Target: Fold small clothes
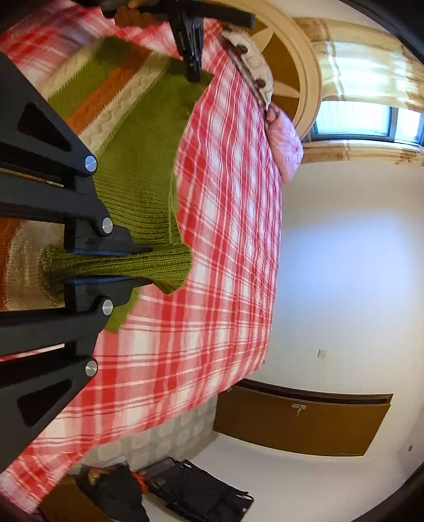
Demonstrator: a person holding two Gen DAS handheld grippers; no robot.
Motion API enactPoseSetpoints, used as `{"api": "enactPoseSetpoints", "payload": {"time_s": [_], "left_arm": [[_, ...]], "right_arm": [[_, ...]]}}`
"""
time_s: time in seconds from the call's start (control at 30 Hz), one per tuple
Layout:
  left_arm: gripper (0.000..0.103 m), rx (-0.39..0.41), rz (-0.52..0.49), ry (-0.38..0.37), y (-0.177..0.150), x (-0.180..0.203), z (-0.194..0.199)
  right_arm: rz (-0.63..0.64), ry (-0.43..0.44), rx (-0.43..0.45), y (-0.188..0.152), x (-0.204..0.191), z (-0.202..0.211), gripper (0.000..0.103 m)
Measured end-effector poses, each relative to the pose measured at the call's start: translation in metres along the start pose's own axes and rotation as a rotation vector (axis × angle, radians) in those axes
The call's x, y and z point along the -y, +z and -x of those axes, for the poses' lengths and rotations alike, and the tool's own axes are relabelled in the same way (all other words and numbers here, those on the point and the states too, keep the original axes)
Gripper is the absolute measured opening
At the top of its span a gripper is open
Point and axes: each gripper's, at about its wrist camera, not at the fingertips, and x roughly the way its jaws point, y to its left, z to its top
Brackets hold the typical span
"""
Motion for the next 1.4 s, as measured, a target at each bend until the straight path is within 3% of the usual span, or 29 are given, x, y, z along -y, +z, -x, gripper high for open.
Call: {"api": "enactPoseSetpoints", "payload": {"time_s": [0.2,0.4,0.47,0.57,0.6,0.67,0.73,0.77,0.8,0.87,0.97,1.17,1.33,1.4], "left_arm": [[0.007,-0.024,0.044,0.084,0.020,0.010,-0.073],[0.008,-0.117,0.026,0.208,-0.009,0.015,-0.144],[0.013,-0.129,0.035,0.214,-0.016,0.014,-0.148],[0.019,-0.123,0.037,0.235,-0.015,0.013,-0.147],[0.025,-0.138,0.037,0.240,-0.015,0.014,-0.151],[0.039,-0.146,0.043,0.270,-0.014,0.013,-0.153],[0.053,-0.161,0.072,0.297,-0.013,0.007,-0.154],[0.058,-0.171,0.094,0.288,-0.011,0.001,-0.152],[0.058,-0.183,0.104,0.275,-0.011,-0.002,-0.151],[0.059,-0.197,0.113,0.245,-0.011,-0.010,-0.131],[0.065,-0.154,0.088,0.259,-0.023,-0.007,-0.094],[0.066,-0.154,0.026,0.202,-0.080,0.020,-0.037],[0.066,-0.196,0.053,0.194,-0.112,0.035,-0.031],[0.066,-0.207,0.054,0.228,-0.121,0.039,-0.036]], "right_arm": [[-0.017,-0.092,-0.068,-0.009,0.004,-0.090,0.009],[-0.069,-0.135,-0.218,-0.054,0.014,-0.153,0.009],[-0.055,-0.134,-0.215,-0.051,0.012,-0.154,0.010],[-0.028,-0.144,-0.254,-0.053,0.009,-0.162,0.020],[-0.025,-0.154,-0.272,-0.052,0.008,-0.165,0.028],[-0.040,-0.157,-0.285,-0.050,0.012,-0.167,0.033],[-0.109,-0.111,-0.265,-0.046,0.022,-0.154,0.033],[-0.158,-0.142,-0.201,-0.043,0.029,-0.134,0.033],[-0.199,-0.190,-0.119,-0.043,0.034,-0.107,0.033],[-0.231,-0.233,-0.035,-0.047,0.034,-0.067,0.035],[-0.189,-0.151,-0.066,-0.066,0.012,-0.032,0.035],[-0.123,-0.064,-0.128,-0.119,-0.040,0.003,0.035],[-0.186,-0.043,-0.213,-0.155,-0.046,-0.008,0.035],[-0.206,-0.034,-0.187,-0.162,-0.045,-0.008,0.036]]}}
